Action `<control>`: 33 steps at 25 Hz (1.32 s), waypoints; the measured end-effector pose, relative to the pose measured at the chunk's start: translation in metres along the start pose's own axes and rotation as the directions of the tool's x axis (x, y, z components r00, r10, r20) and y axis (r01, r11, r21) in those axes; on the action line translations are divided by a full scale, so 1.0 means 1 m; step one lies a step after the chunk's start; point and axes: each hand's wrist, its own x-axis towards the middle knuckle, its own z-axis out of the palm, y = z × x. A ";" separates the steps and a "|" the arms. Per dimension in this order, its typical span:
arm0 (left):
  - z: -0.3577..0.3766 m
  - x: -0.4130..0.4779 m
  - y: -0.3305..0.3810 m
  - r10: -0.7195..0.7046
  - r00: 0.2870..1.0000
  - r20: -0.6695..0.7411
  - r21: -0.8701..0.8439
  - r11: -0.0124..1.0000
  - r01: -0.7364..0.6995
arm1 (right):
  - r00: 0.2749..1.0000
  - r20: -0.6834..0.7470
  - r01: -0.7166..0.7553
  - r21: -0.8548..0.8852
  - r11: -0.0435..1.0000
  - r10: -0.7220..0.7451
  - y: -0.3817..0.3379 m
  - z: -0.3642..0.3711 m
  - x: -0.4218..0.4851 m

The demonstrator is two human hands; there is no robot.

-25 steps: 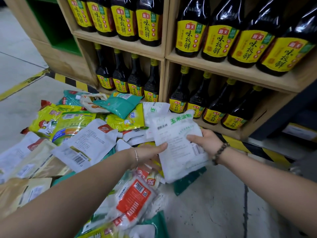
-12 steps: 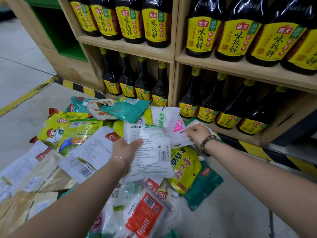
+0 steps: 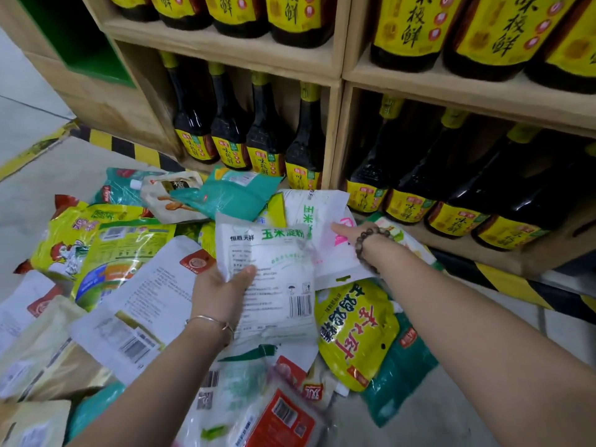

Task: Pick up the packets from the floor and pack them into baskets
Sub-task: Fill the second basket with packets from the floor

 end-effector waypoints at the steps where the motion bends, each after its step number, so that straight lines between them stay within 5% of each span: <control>1: 0.001 0.001 0.000 0.001 1.000 -0.010 0.018 1.000 -0.001 | 1.000 -0.008 0.001 0.006 1.000 -0.001 0.003 0.003 0.000; 8: -0.016 -0.063 0.025 -0.151 0.988 -0.034 0.079 0.985 0.154 | 0.981 -0.193 0.105 0.390 0.915 -0.030 0.048 -0.040 -0.088; 18: -0.046 -0.241 0.213 -0.318 0.922 0.222 0.117 0.947 0.298 | 0.997 -0.064 -0.007 0.479 0.878 0.042 0.013 -0.223 -0.362; 24: -0.012 -0.328 0.287 -0.286 0.909 0.304 0.149 0.957 0.251 | 0.986 -0.144 0.008 0.527 0.850 0.080 0.047 -0.322 -0.460; 33: 0.123 -0.465 0.271 -0.108 0.855 0.508 0.275 0.960 -0.043 | 0.902 -0.371 0.021 0.550 0.835 0.222 0.169 -0.481 -0.505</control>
